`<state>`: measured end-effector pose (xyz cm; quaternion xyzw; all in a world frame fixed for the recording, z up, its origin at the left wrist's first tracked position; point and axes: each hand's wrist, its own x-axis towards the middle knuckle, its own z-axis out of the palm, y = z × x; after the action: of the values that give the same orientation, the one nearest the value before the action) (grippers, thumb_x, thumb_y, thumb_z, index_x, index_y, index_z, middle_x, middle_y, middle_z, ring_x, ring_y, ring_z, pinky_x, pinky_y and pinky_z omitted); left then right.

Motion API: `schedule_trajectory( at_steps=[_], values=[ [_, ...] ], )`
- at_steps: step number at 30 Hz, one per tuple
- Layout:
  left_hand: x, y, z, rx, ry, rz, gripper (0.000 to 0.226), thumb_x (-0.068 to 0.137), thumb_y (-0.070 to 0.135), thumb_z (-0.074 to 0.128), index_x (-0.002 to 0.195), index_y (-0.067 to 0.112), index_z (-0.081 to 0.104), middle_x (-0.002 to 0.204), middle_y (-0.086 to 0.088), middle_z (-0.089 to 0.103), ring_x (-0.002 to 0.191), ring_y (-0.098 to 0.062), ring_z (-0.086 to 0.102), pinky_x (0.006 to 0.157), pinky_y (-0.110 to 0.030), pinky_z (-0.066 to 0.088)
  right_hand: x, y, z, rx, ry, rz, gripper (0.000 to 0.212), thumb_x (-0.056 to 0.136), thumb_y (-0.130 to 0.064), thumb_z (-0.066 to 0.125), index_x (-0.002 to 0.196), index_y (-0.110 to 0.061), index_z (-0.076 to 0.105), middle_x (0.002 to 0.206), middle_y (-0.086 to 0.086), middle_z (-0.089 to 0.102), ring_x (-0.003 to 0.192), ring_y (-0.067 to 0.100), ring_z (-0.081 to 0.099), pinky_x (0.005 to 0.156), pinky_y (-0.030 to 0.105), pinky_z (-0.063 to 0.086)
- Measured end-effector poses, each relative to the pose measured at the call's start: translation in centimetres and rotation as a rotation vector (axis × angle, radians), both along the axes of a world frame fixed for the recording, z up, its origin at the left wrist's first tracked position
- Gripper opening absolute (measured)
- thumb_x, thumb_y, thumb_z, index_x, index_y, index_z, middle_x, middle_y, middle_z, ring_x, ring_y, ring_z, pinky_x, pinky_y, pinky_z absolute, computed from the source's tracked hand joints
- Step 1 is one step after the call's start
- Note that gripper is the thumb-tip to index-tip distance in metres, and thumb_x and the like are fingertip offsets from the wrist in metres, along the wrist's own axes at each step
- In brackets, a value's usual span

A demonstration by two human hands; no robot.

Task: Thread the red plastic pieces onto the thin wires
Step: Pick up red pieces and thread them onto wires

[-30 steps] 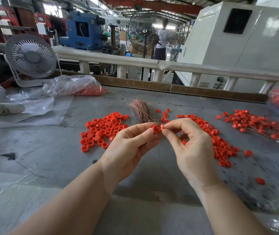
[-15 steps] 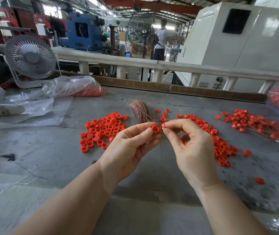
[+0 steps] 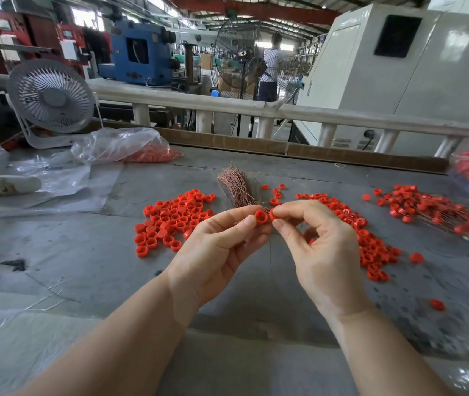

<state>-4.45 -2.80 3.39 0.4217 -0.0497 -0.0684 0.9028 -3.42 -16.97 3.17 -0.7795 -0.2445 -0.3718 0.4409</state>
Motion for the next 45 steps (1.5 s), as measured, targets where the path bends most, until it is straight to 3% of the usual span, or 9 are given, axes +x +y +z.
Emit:
schedule_trajectory(
  at_steps=[16,23,29,45],
  values=[
    [0.08,-0.04,-0.23,0.024,-0.023,0.012,0.018,0.07,0.005,0.06,0.077,0.009,0.076,0.08,-0.009,0.073,0.073,-0.013,0.071,0.063,-0.019,0.056,-0.21,0.11,0.1,0.045,0.013,0.012,0.006,0.079,-0.014,0.066,0.083,-0.013,0.071,0.078,-0.007,0.067,0.07,0.005,0.058,0.063,0.013,0.041],
    [0.03,-0.08,-0.32,0.082,-0.076,0.06,0.017,0.069,0.008,0.061,0.079,0.009,0.076,0.081,-0.009,0.073,0.072,-0.013,0.07,0.065,-0.019,0.056,-0.17,0.23,0.08,0.004,-0.018,0.048,0.003,0.078,-0.01,0.068,0.08,-0.01,0.07,0.081,-0.006,0.066,0.078,0.005,0.059,0.071,0.013,0.042],
    [-0.1,-0.17,-0.28,0.103,-0.092,0.088,0.018,0.067,0.006,0.062,0.082,0.007,0.073,0.081,-0.01,0.073,0.071,-0.014,0.07,0.064,-0.019,0.056,-0.15,0.18,-0.07,-0.005,-0.039,0.05,0.003,0.078,-0.009,0.068,0.08,-0.01,0.07,0.081,-0.006,0.067,0.081,0.01,0.062,0.075,0.023,0.048],
    [-0.25,-0.32,-0.16,0.166,-0.133,0.158,0.017,0.063,0.008,0.064,0.078,0.01,0.073,0.078,-0.009,0.073,0.071,-0.014,0.069,0.067,-0.02,0.056,-0.32,0.3,0.07,-0.019,-0.013,0.047,0.005,0.077,-0.008,0.067,0.08,-0.007,0.071,0.084,-0.002,0.068,0.084,0.015,0.064,0.076,0.03,0.051]
  ],
)
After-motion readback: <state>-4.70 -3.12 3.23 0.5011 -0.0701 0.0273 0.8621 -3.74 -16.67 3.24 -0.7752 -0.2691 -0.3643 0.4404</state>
